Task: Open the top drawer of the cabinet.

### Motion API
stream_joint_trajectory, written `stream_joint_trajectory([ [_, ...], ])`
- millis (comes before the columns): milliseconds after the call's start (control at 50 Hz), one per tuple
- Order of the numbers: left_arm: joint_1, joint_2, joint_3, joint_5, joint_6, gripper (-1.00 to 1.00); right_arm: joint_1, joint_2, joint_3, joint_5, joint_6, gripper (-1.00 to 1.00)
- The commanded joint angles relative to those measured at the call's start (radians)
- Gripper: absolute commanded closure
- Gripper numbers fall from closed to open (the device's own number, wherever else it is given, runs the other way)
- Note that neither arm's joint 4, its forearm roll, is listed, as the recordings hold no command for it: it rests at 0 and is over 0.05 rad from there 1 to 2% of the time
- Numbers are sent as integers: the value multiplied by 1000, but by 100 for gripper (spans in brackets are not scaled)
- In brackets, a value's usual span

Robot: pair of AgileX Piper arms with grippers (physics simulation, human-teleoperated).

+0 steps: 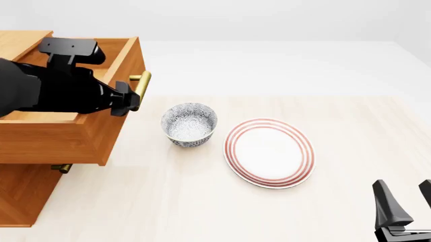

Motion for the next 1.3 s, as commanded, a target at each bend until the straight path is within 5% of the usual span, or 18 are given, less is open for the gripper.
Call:
stream_joint_trajectory([
  [20, -30, -26, 6, 49, 40, -100, 0, 0, 1, -1, 0, -100],
  [1300, 59, -161, -110, 227, 129, -100, 0, 0, 1, -1, 0, -100],
])
